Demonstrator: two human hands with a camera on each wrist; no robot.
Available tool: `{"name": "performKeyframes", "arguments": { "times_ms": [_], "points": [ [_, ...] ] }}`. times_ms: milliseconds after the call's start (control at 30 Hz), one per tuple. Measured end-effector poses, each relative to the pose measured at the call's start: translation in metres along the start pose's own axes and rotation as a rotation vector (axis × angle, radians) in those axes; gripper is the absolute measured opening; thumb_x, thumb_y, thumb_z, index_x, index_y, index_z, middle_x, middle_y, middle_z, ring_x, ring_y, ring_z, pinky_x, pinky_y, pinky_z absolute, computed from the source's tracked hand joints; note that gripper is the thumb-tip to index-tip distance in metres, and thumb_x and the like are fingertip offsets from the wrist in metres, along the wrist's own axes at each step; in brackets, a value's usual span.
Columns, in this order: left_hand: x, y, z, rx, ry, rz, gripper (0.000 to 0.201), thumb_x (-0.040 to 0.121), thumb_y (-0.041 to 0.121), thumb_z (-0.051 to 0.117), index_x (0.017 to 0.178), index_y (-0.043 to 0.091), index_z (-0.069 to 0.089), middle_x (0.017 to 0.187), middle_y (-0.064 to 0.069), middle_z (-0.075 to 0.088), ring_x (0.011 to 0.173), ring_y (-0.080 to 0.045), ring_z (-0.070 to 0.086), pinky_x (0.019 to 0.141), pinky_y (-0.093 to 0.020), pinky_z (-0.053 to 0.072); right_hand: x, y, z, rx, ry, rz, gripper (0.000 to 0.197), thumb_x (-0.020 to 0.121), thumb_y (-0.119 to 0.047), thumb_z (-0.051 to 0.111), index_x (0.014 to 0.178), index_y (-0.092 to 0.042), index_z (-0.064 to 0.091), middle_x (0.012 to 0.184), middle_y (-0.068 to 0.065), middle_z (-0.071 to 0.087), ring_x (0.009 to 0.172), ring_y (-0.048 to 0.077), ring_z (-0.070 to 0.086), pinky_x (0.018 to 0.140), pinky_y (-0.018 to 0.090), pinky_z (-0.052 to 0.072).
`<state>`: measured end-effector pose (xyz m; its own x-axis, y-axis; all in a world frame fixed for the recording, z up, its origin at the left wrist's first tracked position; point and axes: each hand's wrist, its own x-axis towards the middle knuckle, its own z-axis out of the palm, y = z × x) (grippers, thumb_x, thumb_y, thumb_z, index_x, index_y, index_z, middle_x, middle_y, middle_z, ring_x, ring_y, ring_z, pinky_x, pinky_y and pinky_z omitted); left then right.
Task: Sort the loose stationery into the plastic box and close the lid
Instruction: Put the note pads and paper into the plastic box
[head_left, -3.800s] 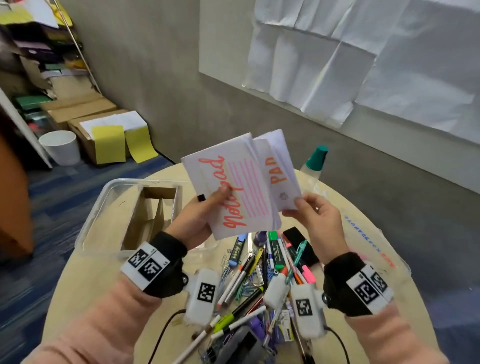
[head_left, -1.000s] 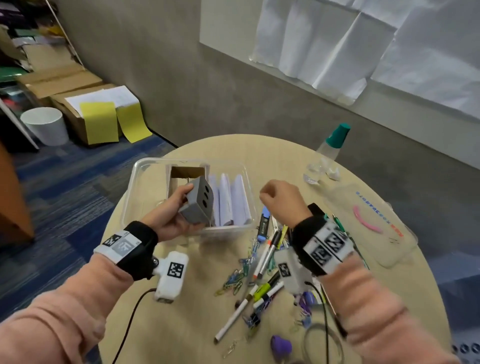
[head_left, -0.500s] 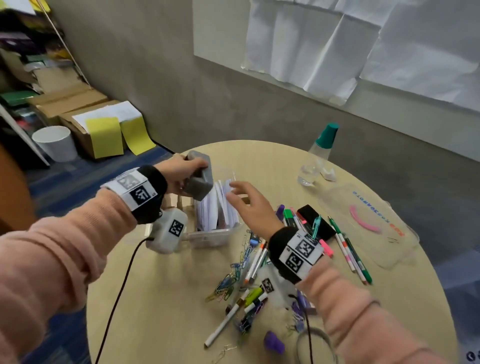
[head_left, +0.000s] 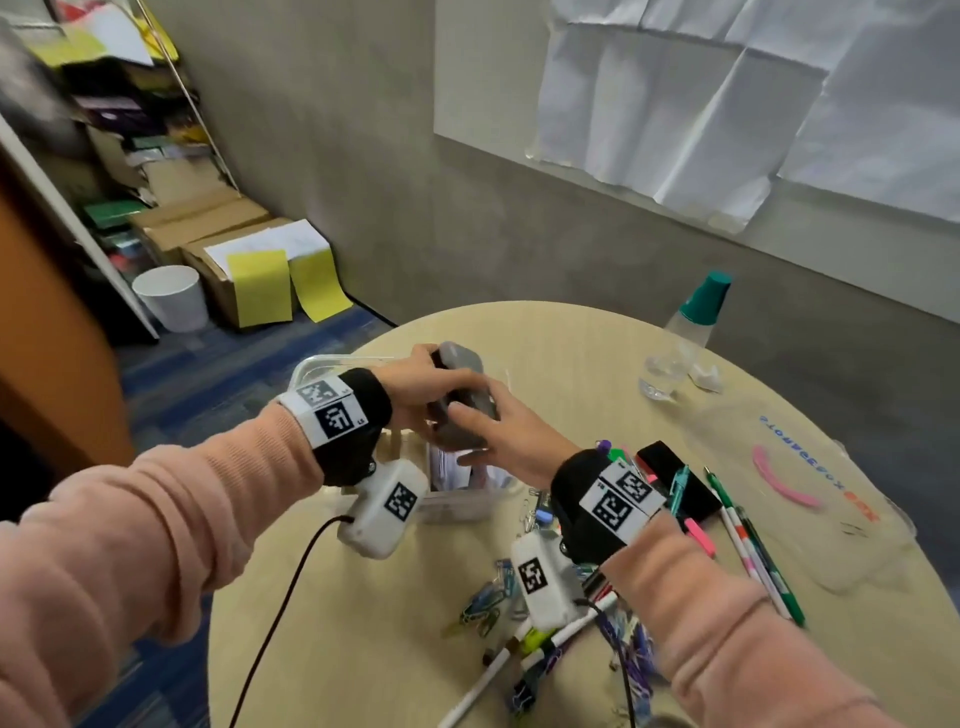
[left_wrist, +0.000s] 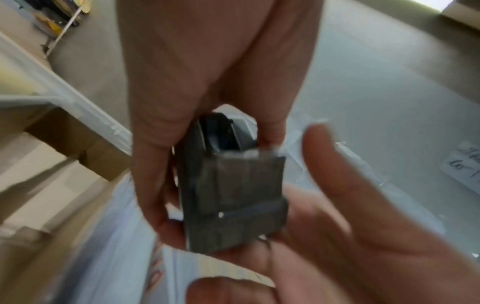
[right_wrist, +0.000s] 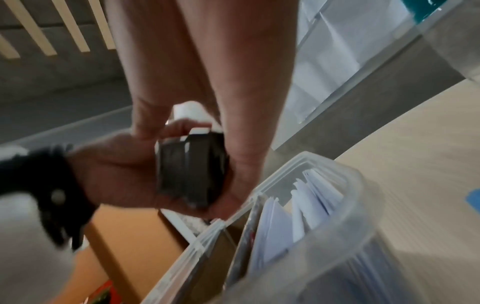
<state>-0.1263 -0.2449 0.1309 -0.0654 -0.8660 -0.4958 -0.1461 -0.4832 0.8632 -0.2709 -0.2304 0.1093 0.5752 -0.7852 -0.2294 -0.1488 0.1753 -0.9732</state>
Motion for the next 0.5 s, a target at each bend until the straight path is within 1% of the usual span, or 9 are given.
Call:
{"name": "performKeyframes", "arguments": {
  "times_ms": [67, 167, 200, 267, 367, 400, 433, 467, 500],
  "points": [
    [0.002, -0.003, -0.006, -0.034, 0.098, 0.026, 0.047, 0.083, 0.019, 0.064, 0.122, 0.005, 0.044, 0.112, -0.02, 0.056, 0.091, -0.032, 0.061, 0.07, -0.043, 0.055, -0.001, -0.004, -0.002, 0.011, -0.084, 0.074, 0.045, 0.097, -0.031, 0.044, 0.14, -0.023, 0.034, 0.122, 0.002, 0.05, 0.104, 0.019, 0.054, 0.08, 0.029, 0.047],
    [0.004, -0.006, -0.023, -0.116, 0.223, 0.025, 0.045, 0.083, 0.016, 0.064, 0.123, 0.009, 0.044, 0.111, -0.018, 0.056, 0.088, -0.027, 0.058, 0.065, -0.038, 0.051, 0.002, -0.007, -0.001, -0.003, 0.024, 0.232, 0.047, 0.099, -0.027, 0.042, 0.142, -0.011, 0.034, 0.103, 0.003, 0.048, 0.088, 0.018, 0.046, 0.08, 0.031, 0.041],
    [0.003, -0.006, -0.029, -0.149, 0.259, 0.012, 0.047, 0.083, 0.016, 0.064, 0.124, 0.01, 0.042, 0.109, -0.017, 0.056, 0.089, -0.028, 0.058, 0.066, -0.039, 0.051, 0.004, -0.005, 0.001, -0.029, 0.064, 0.287, 0.049, 0.098, -0.024, 0.043, 0.143, -0.008, 0.031, 0.1, 0.003, 0.048, 0.091, 0.02, 0.047, 0.081, 0.032, 0.042],
    [0.002, -0.006, -0.04, -0.193, 0.29, -0.014, 0.046, 0.084, 0.015, 0.064, 0.123, 0.012, 0.039, 0.099, -0.014, 0.055, 0.087, -0.027, 0.058, 0.066, -0.041, 0.051, 0.009, 0.0, 0.006, -0.065, 0.083, 0.398, 0.054, 0.098, -0.02, 0.044, 0.145, -0.004, 0.023, 0.113, 0.013, 0.05, 0.103, 0.028, 0.052, 0.091, 0.036, 0.043],
    [-0.002, -0.006, -0.05, -0.194, 0.281, -0.044, 0.044, 0.083, 0.015, 0.064, 0.119, 0.013, 0.039, 0.097, -0.013, 0.055, 0.087, -0.027, 0.057, 0.068, -0.044, 0.051, 0.018, 0.004, 0.014, -0.131, 0.11, 0.479, 0.057, 0.097, -0.019, 0.044, 0.145, -0.001, 0.02, 0.082, 0.009, 0.044, 0.072, 0.021, 0.047, 0.082, 0.033, 0.042],
    [-0.003, -0.006, -0.053, -0.181, 0.276, -0.048, 0.043, 0.083, 0.015, 0.064, 0.119, 0.013, 0.041, 0.098, -0.013, 0.055, 0.086, -0.027, 0.058, 0.066, -0.044, 0.051, 0.022, 0.005, 0.016, -0.162, 0.127, 0.49, 0.057, 0.097, -0.02, 0.044, 0.145, 0.0, 0.019, 0.091, 0.013, 0.049, 0.08, 0.025, 0.051, 0.085, 0.034, 0.043],
    [-0.003, -0.007, -0.054, -0.168, 0.271, -0.053, 0.042, 0.083, 0.016, 0.064, 0.119, 0.012, 0.042, 0.099, -0.014, 0.056, 0.086, -0.027, 0.058, 0.065, -0.043, 0.051, 0.026, 0.006, 0.018, -0.201, 0.143, 0.497, 0.058, 0.097, -0.02, 0.045, 0.145, 0.0, 0.019, 0.113, 0.02, 0.051, 0.099, 0.032, 0.055, 0.093, 0.038, 0.044],
    [-0.004, -0.008, -0.055, -0.159, 0.261, -0.059, 0.043, 0.083, 0.017, 0.065, 0.119, 0.011, 0.043, 0.103, -0.016, 0.056, 0.088, -0.028, 0.058, 0.064, -0.043, 0.052, 0.03, 0.008, 0.02, -0.244, 0.159, 0.502, 0.059, 0.096, -0.021, 0.046, 0.144, -0.001, 0.02, 0.128, 0.024, 0.046, 0.112, 0.036, 0.052, 0.099, 0.042, 0.044],
    [-0.005, -0.009, -0.056, -0.153, 0.25, -0.066, 0.044, 0.083, 0.019, 0.065, 0.12, 0.01, 0.043, 0.108, -0.017, 0.056, 0.09, -0.029, 0.058, 0.063, -0.043, 0.052, 0.034, 0.01, 0.021, -0.276, 0.174, 0.506, 0.06, 0.095, -0.022, 0.049, 0.144, -0.003, 0.02, 0.13, 0.025, 0.043, 0.113, 0.036, 0.052, 0.1, 0.044, 0.045]
  ]
}}
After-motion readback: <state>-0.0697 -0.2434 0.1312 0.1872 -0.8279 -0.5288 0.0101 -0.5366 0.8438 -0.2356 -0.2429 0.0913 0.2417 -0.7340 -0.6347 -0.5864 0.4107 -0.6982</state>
